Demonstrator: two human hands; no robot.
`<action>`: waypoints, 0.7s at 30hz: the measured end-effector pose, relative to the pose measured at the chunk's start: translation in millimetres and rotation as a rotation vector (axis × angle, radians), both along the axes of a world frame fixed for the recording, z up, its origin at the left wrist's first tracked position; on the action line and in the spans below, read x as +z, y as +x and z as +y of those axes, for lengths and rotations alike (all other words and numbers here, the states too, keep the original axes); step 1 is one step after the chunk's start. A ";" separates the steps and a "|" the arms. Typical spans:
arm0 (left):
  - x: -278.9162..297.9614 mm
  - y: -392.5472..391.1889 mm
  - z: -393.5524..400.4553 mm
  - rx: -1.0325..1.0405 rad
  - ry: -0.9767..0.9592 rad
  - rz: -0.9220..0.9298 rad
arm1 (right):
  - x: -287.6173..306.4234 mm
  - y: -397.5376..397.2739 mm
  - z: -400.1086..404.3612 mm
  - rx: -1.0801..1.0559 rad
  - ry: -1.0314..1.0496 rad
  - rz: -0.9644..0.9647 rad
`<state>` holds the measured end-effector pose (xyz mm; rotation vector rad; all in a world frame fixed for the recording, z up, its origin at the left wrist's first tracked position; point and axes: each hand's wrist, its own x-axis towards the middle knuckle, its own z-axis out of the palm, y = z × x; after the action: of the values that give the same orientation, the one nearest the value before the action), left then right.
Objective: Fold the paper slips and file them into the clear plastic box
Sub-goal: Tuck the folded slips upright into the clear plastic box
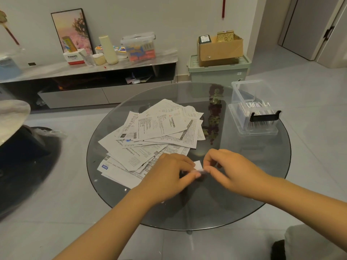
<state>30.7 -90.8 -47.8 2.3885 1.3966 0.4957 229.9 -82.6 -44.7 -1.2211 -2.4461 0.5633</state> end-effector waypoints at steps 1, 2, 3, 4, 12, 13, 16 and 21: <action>-2.2 2.5 1.5 0.028 -0.001 -0.045 | -1.2 -0.7 0.2 -0.029 -0.002 0.049; -3.9 4.4 2.6 0.068 -0.005 -0.069 | -2.2 -1.8 0.2 -0.053 0.014 0.093; -5.7 5.9 3.7 0.116 -0.009 -0.081 | -2.8 -3.2 -0.6 -0.069 0.049 0.116; -7.3 7.1 5.0 0.161 -0.012 -0.092 | -3.6 -4.4 -1.0 -0.077 0.102 0.111; -7.7 4.6 15.1 0.236 -0.152 -0.172 | -13.4 -4.4 -7.1 0.091 0.358 -0.267; -6.3 4.3 15.1 0.237 -0.162 -0.174 | -13.4 -3.5 -7.4 0.097 0.378 -0.301; -2.9 6.0 15.5 0.247 -0.151 -0.177 | -10.5 -0.5 -6.0 0.090 0.398 -0.352; -6.2 16.0 15.0 0.146 -0.061 -0.155 | -5.8 13.1 -1.0 0.064 0.399 -0.373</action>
<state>46.7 -75.8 -54.0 2.1603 1.4994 0.6512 243.0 -83.6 -50.5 -1.1606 -2.7254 -0.1570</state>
